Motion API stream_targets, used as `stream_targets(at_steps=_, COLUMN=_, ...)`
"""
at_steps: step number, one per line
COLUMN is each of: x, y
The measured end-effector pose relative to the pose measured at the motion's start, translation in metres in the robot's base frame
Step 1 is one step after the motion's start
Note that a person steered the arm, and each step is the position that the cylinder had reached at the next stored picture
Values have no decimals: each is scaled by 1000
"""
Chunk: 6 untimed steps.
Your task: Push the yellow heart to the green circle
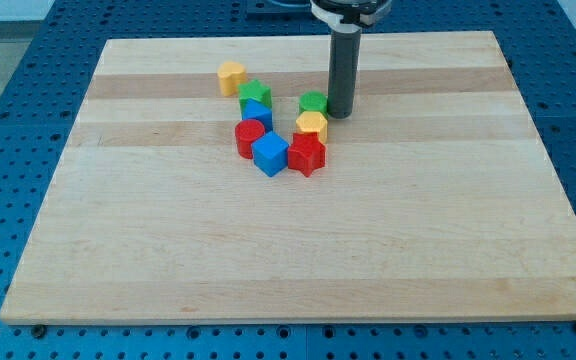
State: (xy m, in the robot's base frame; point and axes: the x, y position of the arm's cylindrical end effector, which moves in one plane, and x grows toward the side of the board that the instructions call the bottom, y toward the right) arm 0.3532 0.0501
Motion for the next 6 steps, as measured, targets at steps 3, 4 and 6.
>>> stream_targets(at_steps=3, x=-19, y=28)
stream_targets(at_steps=4, x=-55, y=44)
stream_targets(at_steps=6, x=-134, y=3)
